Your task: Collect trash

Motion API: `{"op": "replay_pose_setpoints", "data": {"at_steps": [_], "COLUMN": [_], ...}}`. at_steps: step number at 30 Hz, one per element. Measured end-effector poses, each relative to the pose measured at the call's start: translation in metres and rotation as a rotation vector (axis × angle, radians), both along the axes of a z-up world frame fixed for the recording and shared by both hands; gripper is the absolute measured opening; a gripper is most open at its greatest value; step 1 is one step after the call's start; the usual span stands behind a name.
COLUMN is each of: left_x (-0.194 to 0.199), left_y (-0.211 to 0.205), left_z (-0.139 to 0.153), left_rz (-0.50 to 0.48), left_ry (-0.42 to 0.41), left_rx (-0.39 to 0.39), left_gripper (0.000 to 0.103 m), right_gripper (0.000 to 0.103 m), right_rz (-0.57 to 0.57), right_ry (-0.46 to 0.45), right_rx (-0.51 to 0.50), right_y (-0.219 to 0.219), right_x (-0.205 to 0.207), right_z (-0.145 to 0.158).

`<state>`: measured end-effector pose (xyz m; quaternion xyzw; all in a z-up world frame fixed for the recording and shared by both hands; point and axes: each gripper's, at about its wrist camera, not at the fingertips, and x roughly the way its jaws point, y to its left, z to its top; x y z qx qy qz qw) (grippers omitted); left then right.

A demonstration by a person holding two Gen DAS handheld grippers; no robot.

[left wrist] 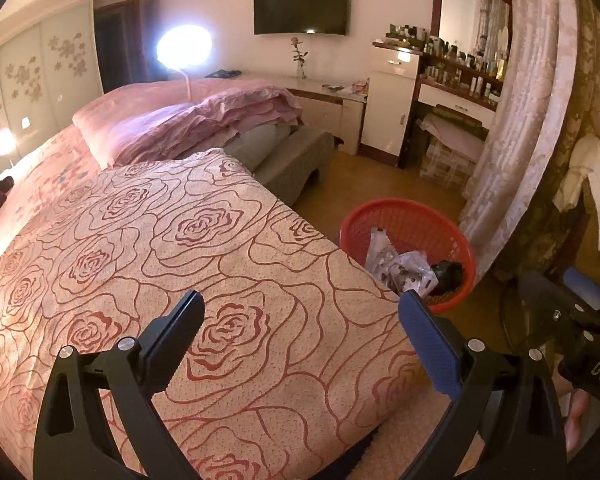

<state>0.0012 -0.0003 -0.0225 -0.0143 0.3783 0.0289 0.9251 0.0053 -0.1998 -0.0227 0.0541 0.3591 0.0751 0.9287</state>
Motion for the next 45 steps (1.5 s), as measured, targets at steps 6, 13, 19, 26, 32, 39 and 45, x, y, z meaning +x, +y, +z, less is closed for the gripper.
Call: {"op": "replay_pose_setpoints", "data": {"at_steps": [6,13,19,26,32,39,45], "left_x": [0.0007,-0.0006,-0.0007,-0.0014,-0.0018,-0.0013,-0.0011], "left_y": [-0.0013,-0.0027,-0.0032,-0.0038,-0.0043,-0.0047,-0.0028], "left_z": [-0.0023,-0.0024,-0.0037,-0.004,-0.0044,-0.0043,-0.0081], "left_rz": [0.014,0.015,0.015,0.011,0.011,0.01,0.002], "left_ry": [0.007,0.005,0.014,0.016,0.016,0.018,0.024], "left_rx": [0.031,0.038,0.03,0.032,0.034,0.03,0.034], "left_gripper": [0.094,0.094,0.094,0.094,0.094,0.094,0.094], "right_gripper": [0.096,0.096,0.096,0.096,0.096,0.096,0.096], "right_rz": [0.004,0.003,0.004,0.002,0.002,0.001,0.002], "right_ry": [0.002,0.002,0.003,0.004,0.005,0.006,0.007], "right_rx": [0.001,0.003,0.004,0.003,0.005,0.006,0.006], "right_y": [0.0023,0.0024,0.0018,0.0014,0.0013,0.0015,0.0003], "right_x": [-0.0005,-0.0001,0.0,0.0,0.0003,0.0003,0.0008], "right_z": [-0.0022,-0.0024,-0.0023,-0.0023,-0.0032,-0.0032,-0.003]}}
